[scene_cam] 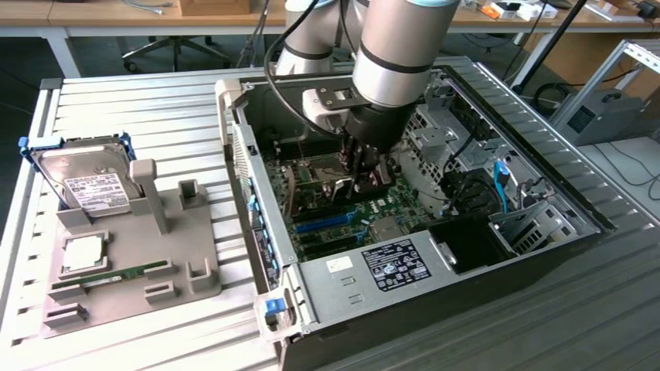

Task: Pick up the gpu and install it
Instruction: 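Insert the gpu into the slot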

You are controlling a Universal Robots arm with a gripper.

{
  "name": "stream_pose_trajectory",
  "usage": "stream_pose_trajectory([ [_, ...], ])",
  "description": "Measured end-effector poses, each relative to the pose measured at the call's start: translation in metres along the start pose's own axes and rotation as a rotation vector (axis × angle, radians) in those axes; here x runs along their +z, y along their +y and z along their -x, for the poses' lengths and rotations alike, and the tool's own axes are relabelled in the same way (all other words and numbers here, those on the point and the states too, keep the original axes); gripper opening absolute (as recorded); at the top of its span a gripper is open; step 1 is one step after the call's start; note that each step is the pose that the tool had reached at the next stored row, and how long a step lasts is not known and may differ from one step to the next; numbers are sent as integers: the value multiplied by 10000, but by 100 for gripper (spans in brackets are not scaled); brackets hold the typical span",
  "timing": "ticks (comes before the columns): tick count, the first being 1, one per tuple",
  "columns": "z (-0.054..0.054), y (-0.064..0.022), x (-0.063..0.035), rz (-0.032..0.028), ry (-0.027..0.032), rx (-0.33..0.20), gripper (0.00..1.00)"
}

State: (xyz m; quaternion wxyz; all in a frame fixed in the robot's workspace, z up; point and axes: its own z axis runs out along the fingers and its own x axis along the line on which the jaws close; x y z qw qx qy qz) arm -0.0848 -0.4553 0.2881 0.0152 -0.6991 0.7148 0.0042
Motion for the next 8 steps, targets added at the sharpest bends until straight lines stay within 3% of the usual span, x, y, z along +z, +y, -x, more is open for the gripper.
stream_pose_trajectory([
  [8, -2, 17, 18, 6, -11, -375, 27],
])
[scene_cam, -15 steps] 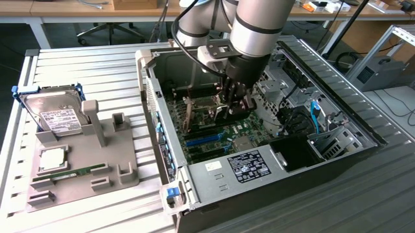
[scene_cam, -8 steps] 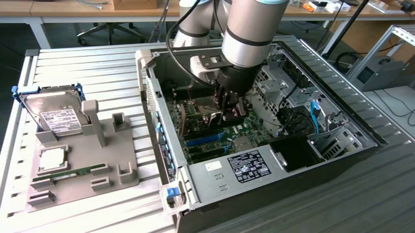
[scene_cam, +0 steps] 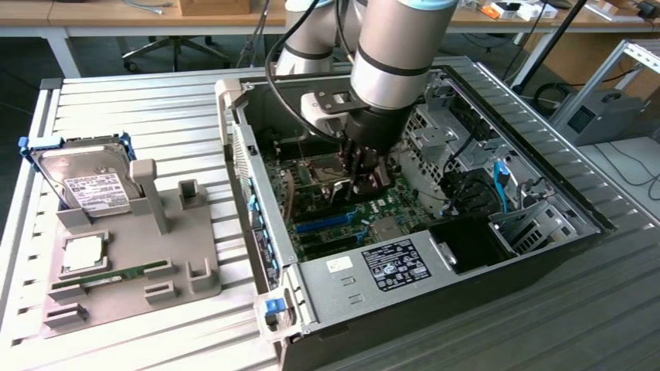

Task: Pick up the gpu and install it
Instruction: 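Insert the gpu into the slot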

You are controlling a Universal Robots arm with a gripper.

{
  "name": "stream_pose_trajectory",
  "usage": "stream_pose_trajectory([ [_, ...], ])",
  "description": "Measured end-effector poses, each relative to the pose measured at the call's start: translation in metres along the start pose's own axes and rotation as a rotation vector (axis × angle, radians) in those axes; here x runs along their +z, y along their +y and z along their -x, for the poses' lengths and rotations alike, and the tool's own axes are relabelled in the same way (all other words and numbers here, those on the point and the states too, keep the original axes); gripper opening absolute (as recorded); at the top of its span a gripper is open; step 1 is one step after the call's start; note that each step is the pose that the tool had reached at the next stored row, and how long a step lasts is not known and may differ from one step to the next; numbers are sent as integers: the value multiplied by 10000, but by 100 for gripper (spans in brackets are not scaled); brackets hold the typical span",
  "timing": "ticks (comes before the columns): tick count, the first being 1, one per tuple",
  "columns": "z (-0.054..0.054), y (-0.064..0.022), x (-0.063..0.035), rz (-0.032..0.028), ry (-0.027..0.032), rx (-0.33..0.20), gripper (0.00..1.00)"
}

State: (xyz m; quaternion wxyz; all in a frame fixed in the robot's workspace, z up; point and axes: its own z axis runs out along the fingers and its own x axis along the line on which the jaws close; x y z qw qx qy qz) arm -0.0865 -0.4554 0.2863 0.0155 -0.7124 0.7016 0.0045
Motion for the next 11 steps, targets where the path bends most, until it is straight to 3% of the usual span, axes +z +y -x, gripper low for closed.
stream_pose_trajectory([
  [11, -1, 24, 42, -1, 8, 91, 27],
])
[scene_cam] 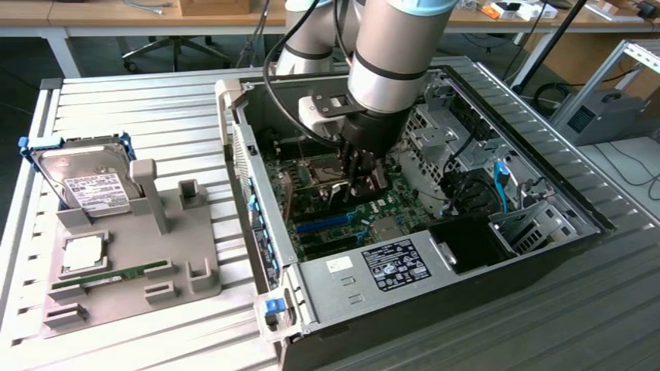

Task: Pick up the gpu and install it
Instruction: 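Insert the gpu into the slot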

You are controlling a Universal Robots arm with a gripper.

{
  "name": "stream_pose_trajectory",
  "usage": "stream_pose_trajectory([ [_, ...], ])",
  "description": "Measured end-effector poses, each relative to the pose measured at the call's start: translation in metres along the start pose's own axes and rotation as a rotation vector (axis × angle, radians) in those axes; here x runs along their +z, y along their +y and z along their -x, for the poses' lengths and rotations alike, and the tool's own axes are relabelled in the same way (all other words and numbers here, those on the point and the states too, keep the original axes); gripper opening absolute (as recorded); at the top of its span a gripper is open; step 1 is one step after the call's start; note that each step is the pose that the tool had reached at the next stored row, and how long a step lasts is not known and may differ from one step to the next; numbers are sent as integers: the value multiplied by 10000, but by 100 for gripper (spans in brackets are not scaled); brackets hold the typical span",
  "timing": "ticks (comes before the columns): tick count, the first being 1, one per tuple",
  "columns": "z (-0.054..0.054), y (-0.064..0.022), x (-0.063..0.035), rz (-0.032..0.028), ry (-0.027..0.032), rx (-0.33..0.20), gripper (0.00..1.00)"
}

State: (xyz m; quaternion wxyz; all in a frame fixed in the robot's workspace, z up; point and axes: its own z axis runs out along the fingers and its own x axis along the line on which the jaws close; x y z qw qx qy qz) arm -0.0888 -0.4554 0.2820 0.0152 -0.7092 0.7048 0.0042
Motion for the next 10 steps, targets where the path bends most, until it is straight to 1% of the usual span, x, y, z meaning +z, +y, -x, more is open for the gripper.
stream_pose_trajectory([
  [10, 0, 47, -1, -1, 0, 1, 27],
])
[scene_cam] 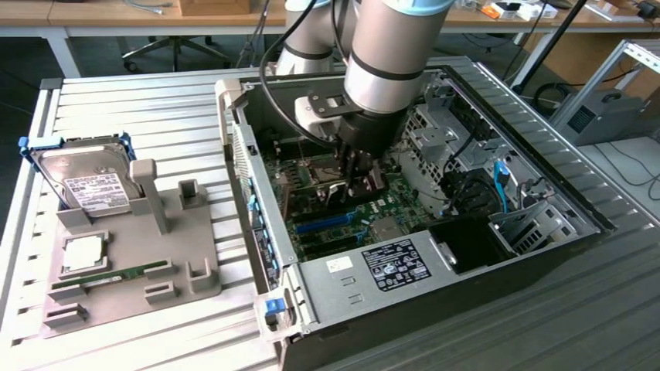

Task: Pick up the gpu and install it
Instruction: 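Insert the gpu into the slot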

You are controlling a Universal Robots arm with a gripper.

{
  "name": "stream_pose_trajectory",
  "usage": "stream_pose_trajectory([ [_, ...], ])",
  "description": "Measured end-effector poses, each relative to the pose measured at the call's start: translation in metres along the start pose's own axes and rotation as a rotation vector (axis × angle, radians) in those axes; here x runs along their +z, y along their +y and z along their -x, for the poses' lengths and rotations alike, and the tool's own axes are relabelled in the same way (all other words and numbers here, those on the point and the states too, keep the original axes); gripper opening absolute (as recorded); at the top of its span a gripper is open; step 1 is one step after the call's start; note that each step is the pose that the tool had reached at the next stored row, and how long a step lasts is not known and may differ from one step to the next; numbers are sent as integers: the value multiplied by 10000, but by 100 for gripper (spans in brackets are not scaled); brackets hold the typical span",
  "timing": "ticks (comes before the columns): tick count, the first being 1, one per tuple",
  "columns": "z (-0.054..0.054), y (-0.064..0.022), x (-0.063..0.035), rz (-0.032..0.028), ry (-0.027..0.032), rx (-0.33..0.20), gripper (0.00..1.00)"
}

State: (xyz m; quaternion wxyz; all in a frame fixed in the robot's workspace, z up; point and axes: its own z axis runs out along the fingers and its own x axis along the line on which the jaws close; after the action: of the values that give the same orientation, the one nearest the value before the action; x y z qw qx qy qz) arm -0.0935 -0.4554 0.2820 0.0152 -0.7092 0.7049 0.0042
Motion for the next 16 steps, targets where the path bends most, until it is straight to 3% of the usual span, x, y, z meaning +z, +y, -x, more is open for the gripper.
stream_pose_trajectory([
  [16, -21, 27, -1, -1, 2, -1, 27],
])
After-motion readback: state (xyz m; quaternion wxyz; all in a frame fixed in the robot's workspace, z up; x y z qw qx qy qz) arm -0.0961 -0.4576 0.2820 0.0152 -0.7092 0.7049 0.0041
